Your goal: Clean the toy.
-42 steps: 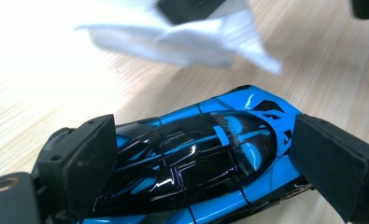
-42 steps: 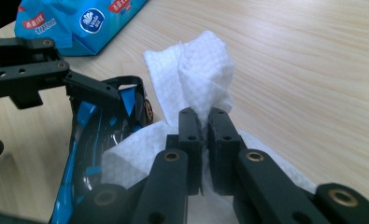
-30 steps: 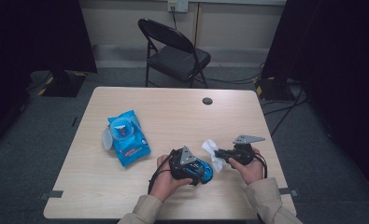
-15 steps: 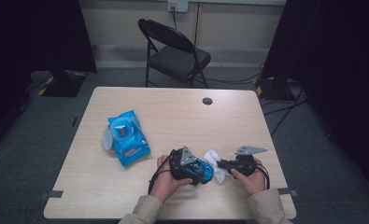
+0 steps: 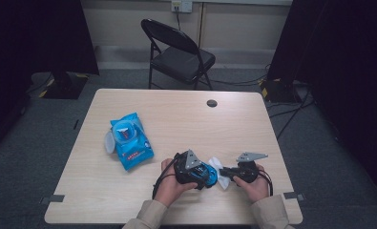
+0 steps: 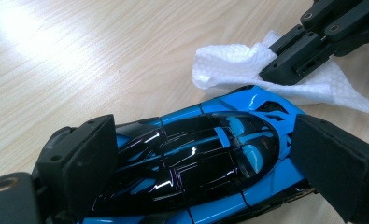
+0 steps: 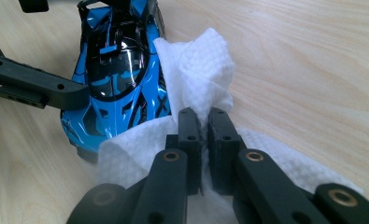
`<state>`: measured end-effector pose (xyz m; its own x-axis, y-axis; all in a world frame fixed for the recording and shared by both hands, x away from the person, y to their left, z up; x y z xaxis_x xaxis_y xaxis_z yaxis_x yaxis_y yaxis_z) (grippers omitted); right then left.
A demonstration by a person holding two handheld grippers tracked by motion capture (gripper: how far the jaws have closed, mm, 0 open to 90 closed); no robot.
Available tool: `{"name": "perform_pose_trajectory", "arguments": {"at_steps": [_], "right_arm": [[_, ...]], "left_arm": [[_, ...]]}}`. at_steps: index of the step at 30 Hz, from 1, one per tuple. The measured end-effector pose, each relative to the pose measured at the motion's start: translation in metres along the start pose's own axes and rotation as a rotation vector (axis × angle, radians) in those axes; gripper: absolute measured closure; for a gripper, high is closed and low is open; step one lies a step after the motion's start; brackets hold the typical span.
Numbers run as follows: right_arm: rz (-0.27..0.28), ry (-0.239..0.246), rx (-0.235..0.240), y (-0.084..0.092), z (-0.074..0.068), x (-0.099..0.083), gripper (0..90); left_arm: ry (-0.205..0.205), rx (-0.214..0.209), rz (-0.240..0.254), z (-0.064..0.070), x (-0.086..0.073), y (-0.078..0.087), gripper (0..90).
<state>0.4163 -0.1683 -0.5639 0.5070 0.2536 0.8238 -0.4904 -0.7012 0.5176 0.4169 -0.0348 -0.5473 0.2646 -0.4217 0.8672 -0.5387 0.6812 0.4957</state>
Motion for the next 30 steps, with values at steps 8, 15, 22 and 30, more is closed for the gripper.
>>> {"name": "perform_pose_trajectory", "arguments": {"at_steps": [8,15,22,30], "right_arm": [[-0.024,0.023,-0.002,-0.005,-0.001,0.004,85.7],[-0.033,0.026,0.006,-0.015,0.000,0.010,85.9],[-0.053,0.041,0.015,-0.027,-0.001,0.018,85.8],[-0.060,0.035,0.026,-0.039,-0.003,0.025,85.9]], "left_arm": [[0.002,0.004,-0.005,0.000,0.000,0.000,7.5],[-0.001,0.005,0.002,0.000,0.000,-0.001,7.4],[-0.003,0.005,-0.001,-0.001,0.000,0.000,7.4],[-0.008,0.006,-0.003,0.000,0.000,-0.001,7.4]]}}
Point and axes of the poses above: each handheld gripper's, and its own axes: y roughly backward along the jaws, x roughly out of its top, z roughly to its right, the point moved 9 cm from there along -y, roughly forward along the jaws, and after that the axes turned 7 degrees about z, right-handed, at the moved point
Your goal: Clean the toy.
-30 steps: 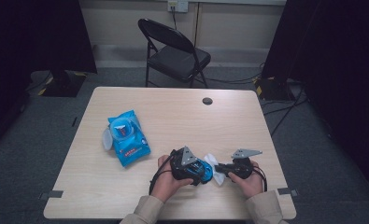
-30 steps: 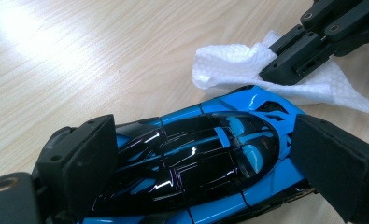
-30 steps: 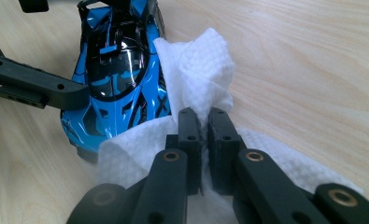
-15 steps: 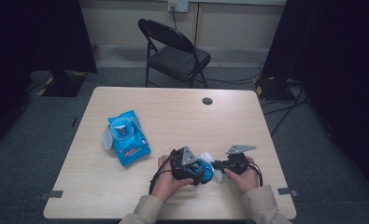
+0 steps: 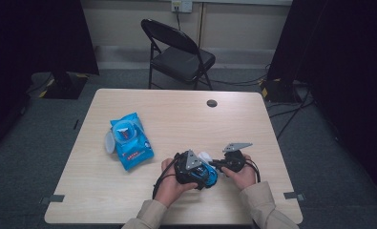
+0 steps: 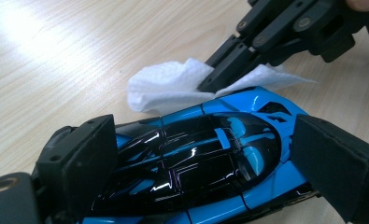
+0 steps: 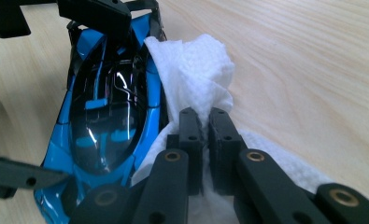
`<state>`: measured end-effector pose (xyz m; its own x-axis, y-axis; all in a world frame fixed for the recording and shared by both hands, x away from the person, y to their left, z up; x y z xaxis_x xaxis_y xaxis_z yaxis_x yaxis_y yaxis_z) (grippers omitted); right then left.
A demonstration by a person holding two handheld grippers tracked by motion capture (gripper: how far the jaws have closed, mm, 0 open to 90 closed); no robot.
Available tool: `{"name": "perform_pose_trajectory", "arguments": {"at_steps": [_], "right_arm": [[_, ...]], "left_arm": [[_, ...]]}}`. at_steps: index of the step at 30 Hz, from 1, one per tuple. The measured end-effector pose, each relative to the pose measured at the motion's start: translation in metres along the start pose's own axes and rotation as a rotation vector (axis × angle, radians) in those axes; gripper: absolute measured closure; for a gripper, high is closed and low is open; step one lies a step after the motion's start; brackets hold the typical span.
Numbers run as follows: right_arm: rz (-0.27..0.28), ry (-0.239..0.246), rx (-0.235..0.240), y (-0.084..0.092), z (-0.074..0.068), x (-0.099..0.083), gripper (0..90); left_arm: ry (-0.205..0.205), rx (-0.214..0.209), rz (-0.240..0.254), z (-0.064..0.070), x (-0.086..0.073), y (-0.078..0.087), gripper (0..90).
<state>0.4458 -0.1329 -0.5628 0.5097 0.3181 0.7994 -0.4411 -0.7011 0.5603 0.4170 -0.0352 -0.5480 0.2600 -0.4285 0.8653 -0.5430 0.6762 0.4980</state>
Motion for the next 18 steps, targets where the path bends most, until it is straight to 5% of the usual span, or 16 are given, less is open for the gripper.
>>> {"name": "perform_pose_trajectory", "arguments": {"at_steps": [18], "right_arm": [[-0.020,0.011,0.019,-0.023,-0.004,0.015,85.8]], "left_arm": [[-0.005,-0.002,0.004,-0.001,0.000,0.000,6.9]]}}
Point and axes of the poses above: each handheld gripper's, and its own axes: y roughly backward along the jaws, x roughly out of its top, z roughly to its right, the point moved 9 cm from there along -y, roughly forward along the jaws, and after that the axes turned 7 degrees about z, right-handed, at the moved point
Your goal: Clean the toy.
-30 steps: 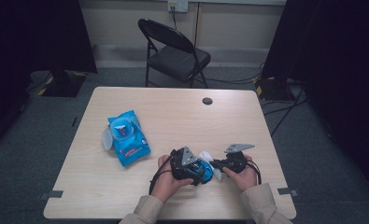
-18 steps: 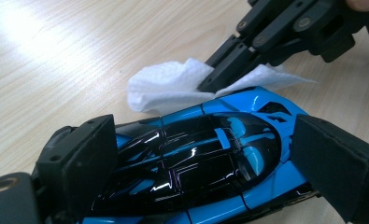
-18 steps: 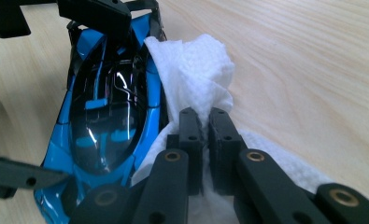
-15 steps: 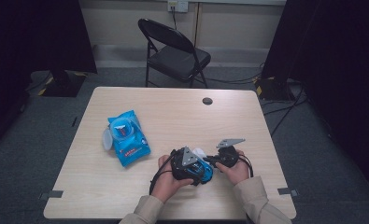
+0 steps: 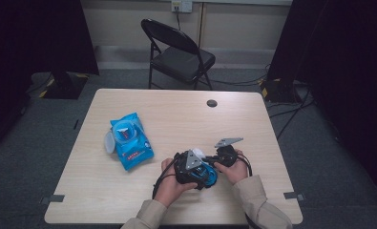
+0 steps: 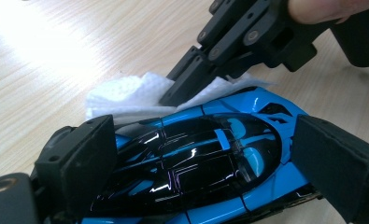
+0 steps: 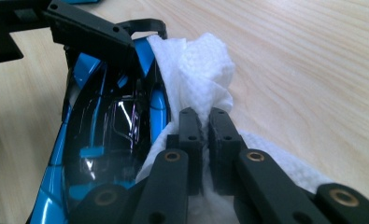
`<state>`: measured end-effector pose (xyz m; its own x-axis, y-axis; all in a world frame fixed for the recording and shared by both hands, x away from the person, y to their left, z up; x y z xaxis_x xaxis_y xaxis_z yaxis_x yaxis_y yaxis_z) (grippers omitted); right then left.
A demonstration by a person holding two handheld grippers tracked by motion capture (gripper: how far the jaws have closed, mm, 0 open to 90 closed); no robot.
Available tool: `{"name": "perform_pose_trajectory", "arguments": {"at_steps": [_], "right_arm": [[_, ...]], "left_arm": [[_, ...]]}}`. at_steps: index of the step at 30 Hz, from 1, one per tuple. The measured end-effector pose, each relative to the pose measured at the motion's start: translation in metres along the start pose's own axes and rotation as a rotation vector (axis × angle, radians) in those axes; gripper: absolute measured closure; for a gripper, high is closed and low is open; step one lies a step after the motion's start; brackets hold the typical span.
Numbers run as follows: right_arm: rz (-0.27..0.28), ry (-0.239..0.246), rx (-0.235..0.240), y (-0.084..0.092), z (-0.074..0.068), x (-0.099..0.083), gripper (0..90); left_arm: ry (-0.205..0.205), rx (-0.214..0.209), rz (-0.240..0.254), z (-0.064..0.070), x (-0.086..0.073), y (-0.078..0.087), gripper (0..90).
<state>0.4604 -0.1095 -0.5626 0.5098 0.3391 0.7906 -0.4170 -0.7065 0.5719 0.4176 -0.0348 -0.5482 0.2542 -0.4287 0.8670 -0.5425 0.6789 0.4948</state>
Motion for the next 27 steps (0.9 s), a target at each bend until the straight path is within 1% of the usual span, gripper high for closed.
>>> {"name": "perform_pose_trajectory", "arguments": {"at_steps": [1,3,4,14,16,18,20,21,27], "right_arm": [[0.000,-0.004,0.000,-0.002,0.000,0.001,85.8],[0.001,0.004,0.001,-0.004,0.000,0.003,85.8],[-0.002,-0.002,0.003,-0.005,-0.001,0.004,85.7],[-0.024,0.029,0.013,-0.015,-0.001,0.011,85.6],[-0.024,0.029,0.014,-0.017,-0.001,0.013,85.6],[-0.019,0.019,0.021,-0.019,-0.001,0.014,85.6],[-0.015,0.006,0.028,-0.021,0.000,0.015,85.6],[-0.019,0.007,0.028,-0.022,0.000,0.015,85.6],[-0.016,0.006,0.027,-0.029,-0.001,0.020,85.6]], "left_arm": [[0.000,0.000,0.000,0.000,0.000,0.000,6.9],[0.000,0.002,0.004,0.000,0.000,0.000,6.8],[0.000,0.002,0.004,0.000,0.000,0.000,6.7],[0.002,0.001,0.002,0.001,0.000,0.000,5.7],[0.003,-0.001,0.004,0.001,0.000,0.000,5.5],[0.003,-0.007,0.008,0.001,0.000,0.000,5.4],[0.015,-0.011,0.014,0.001,0.000,0.000,5.3],[0.008,-0.012,0.013,0.001,0.000,0.000,5.3],[0.010,-0.016,0.014,0.001,0.000,0.000,5.3]]}}
Point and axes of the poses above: each handheld gripper's, and its own axes: y roughly backward along the jaws, x roughly out of its top, z roughly to its right, the point moved 9 cm from there along -y, roughly forward along the jaws, and after that the axes turned 7 degrees about z, right-handed, at the moved point
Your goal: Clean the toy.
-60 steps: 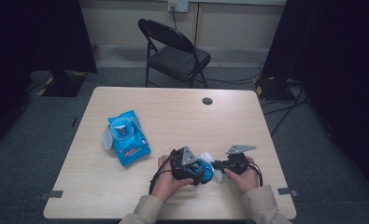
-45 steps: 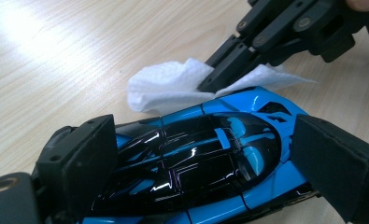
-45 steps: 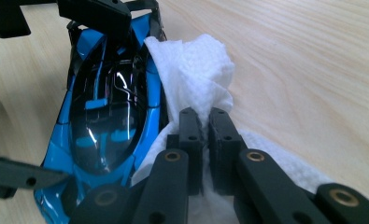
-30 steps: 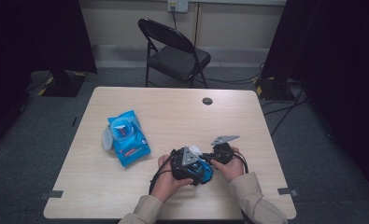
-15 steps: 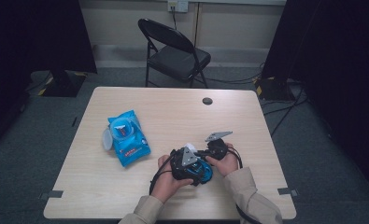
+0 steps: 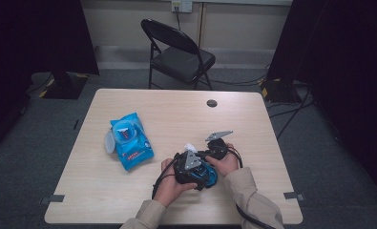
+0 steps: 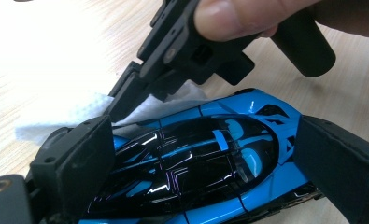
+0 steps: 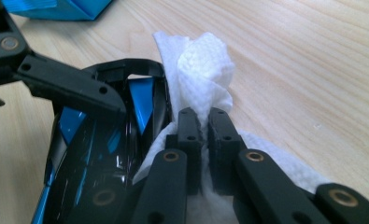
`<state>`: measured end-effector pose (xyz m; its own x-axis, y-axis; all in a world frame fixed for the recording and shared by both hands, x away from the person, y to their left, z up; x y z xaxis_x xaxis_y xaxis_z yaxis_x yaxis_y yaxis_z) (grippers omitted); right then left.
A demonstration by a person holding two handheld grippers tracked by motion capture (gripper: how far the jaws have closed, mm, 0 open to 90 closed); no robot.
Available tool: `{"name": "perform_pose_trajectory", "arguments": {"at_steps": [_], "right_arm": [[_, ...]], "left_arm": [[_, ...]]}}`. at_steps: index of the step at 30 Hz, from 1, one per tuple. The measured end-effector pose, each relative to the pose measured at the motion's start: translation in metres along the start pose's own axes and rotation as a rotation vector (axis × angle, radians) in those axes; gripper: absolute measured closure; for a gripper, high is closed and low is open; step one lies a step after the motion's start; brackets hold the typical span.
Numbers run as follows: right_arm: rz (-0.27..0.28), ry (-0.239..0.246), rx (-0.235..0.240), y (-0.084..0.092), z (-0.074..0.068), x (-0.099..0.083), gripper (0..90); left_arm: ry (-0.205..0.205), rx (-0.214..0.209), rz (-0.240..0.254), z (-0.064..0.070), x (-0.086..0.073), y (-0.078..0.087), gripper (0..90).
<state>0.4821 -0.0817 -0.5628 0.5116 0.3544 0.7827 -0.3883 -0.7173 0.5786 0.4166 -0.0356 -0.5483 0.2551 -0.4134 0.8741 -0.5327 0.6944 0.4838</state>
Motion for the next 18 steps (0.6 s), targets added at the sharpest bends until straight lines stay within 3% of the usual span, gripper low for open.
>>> {"name": "perform_pose_trajectory", "arguments": {"at_steps": [18], "right_arm": [[0.030,-0.044,0.006,-0.017,0.001,0.012,85.7]], "left_arm": [[0.000,-0.027,0.004,0.002,0.001,0.001,5.3]]}}
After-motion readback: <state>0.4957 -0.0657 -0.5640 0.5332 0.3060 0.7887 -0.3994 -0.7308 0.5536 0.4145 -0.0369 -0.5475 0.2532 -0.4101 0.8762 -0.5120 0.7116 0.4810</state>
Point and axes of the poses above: each handheld gripper's, and its own axes: y roughly backward along the jaws, x roughly out of its top, z roughly to its right, the point moved 9 cm from there along -y, roughly forward along the jaws, and after that the axes turned 7 degrees about z, right-handed, at the moved point
